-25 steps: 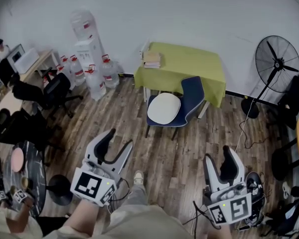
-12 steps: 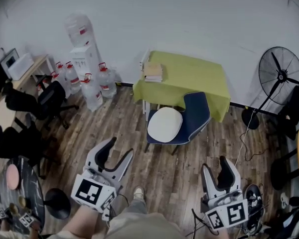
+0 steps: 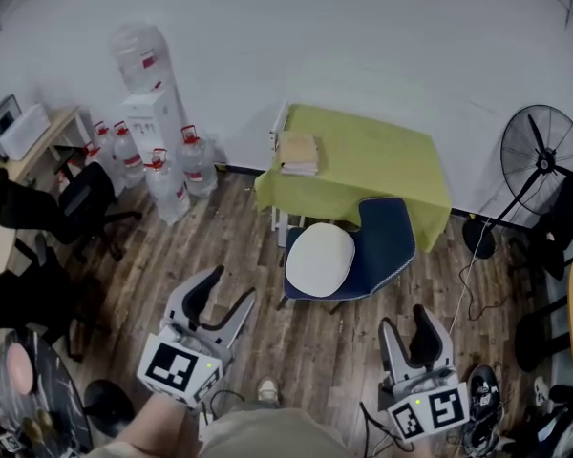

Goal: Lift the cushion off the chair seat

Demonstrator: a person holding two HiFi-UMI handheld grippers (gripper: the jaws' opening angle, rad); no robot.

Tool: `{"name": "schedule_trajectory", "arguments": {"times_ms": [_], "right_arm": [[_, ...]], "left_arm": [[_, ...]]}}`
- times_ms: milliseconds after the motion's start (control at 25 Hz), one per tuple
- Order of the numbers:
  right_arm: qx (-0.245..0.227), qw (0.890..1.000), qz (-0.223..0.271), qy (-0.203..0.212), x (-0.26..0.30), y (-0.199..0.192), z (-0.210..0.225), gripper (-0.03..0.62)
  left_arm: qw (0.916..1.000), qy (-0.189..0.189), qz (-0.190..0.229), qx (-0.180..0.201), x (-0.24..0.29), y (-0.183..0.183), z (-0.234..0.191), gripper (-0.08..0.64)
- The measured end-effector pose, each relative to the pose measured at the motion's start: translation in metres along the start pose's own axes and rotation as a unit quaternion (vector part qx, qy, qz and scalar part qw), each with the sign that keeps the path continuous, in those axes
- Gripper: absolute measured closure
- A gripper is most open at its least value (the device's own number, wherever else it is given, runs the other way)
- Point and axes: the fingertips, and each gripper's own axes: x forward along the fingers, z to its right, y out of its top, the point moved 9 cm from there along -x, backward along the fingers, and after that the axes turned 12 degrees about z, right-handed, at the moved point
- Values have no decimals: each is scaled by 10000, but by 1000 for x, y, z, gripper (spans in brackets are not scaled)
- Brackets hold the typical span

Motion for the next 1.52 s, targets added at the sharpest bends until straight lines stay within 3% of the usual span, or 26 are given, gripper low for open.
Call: {"name": "schedule_trajectory", "arguments": {"times_ms": [400, 840, 1160, 1520], "right_arm": [[5, 9997, -194, -174, 51, -17, -3, 356], [152, 9988, -399, -242, 98, -63, 29, 356], [483, 9962, -619, -367, 158, -103, 82, 356], [891, 9869, -1194, -623, 226, -174, 153, 354]], "left_arm": [[9996, -226, -32, -163, 31, -22, -43, 341], [9995, -184, -188, -196, 72, -55, -68, 341], [9986, -223, -461, -141, 148, -79, -89, 341], [9936, -580, -943, -232, 266, -134, -99, 341]]}}
